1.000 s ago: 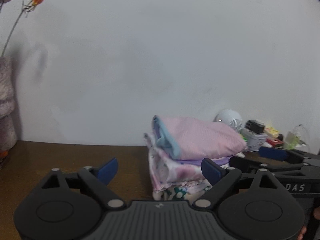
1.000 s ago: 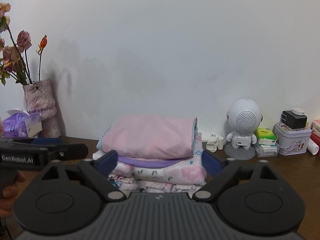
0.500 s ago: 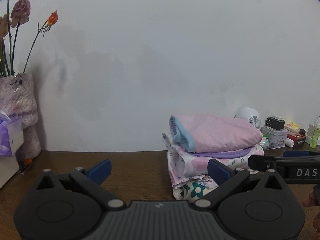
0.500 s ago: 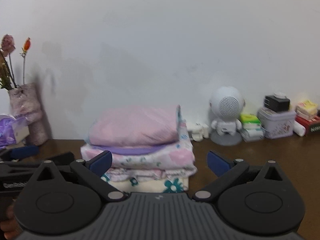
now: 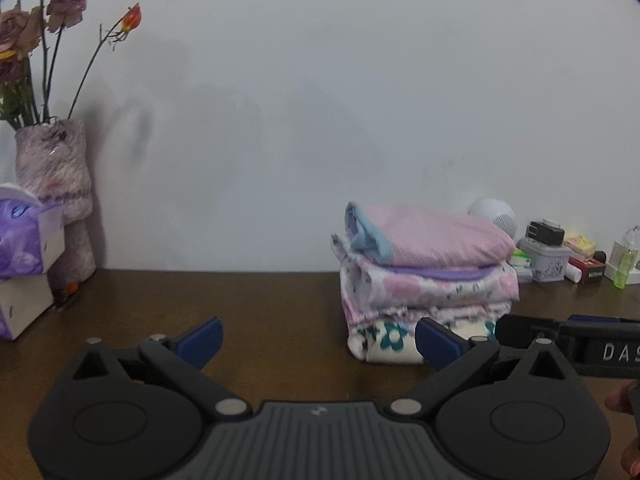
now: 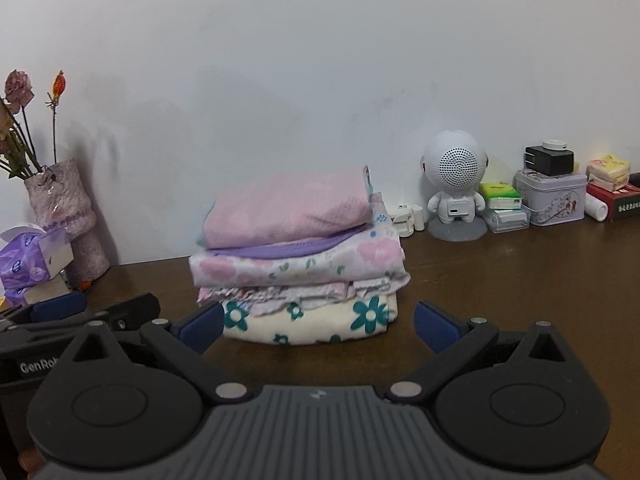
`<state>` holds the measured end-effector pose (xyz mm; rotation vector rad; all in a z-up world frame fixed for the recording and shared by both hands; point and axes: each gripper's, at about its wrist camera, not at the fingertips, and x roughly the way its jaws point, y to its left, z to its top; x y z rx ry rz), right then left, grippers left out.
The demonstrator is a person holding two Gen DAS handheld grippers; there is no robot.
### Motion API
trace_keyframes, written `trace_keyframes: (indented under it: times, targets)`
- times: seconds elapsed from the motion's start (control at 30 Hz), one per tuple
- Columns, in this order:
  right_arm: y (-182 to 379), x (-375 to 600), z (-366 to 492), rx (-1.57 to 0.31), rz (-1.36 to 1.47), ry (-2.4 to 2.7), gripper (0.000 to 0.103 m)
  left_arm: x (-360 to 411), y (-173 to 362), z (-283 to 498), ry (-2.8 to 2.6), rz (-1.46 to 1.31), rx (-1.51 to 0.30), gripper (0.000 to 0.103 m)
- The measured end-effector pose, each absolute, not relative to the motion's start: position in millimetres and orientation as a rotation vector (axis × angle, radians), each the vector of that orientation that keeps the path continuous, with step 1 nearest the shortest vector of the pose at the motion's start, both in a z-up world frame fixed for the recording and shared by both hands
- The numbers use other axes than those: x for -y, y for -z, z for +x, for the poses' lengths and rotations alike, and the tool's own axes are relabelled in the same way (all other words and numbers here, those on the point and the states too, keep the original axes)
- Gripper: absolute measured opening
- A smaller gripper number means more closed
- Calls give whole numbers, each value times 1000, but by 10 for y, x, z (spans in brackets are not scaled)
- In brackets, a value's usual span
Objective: Fold clothes
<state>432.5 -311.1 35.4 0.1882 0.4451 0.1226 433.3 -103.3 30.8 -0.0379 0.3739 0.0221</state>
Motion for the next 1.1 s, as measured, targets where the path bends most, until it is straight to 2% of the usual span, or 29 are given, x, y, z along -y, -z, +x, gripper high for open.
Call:
trace_keyframes:
  times: [0.37,0.83,1.1]
  targets:
    - [-444,2935,3678,-450,189,-121,103,871,-288,3645,21,-92,-445,103]
    - [-563,2656,2761,-463,129,-133,103,1018,-402,2572,7,23,-430,103]
    - [-642,2554,2288,-465,102,-157,103,976,-438,2093,9,4,-484,103]
